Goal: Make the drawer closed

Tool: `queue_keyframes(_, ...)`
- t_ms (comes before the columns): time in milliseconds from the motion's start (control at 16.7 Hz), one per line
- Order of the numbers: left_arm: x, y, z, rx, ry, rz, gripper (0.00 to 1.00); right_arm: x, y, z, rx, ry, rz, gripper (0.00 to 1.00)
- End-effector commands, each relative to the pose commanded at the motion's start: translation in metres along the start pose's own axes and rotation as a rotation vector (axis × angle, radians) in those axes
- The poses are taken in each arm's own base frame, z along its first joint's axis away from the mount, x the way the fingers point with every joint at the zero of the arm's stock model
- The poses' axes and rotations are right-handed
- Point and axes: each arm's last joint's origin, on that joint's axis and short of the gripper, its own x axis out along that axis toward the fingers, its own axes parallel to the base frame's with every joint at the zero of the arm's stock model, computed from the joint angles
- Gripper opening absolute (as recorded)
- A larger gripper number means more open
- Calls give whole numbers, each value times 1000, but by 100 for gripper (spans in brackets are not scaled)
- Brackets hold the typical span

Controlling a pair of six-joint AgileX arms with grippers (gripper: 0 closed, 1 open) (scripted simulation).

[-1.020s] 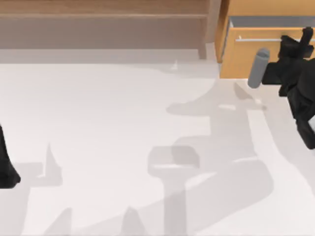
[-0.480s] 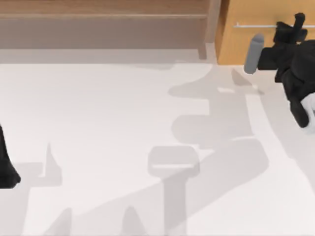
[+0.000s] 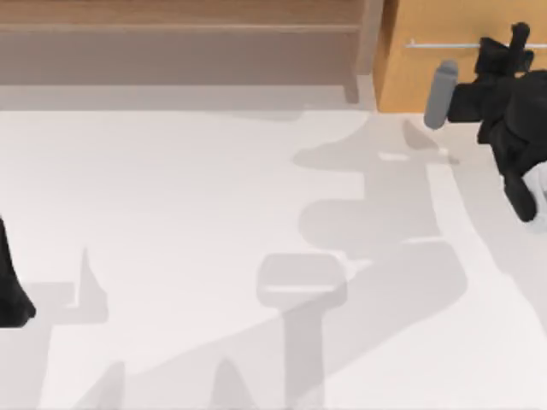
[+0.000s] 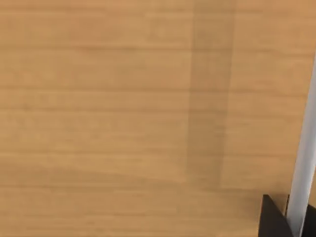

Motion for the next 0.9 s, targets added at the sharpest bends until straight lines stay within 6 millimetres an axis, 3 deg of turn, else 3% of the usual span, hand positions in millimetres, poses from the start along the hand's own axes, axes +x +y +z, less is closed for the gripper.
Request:
queue_keyframes(540, 0, 0, 0, 0, 0, 0, 100, 0, 0, 0, 0, 0, 0, 98)
queue_keyframes(900, 0, 0, 0, 0, 0, 0, 100, 0, 0, 0, 0, 0, 0, 100)
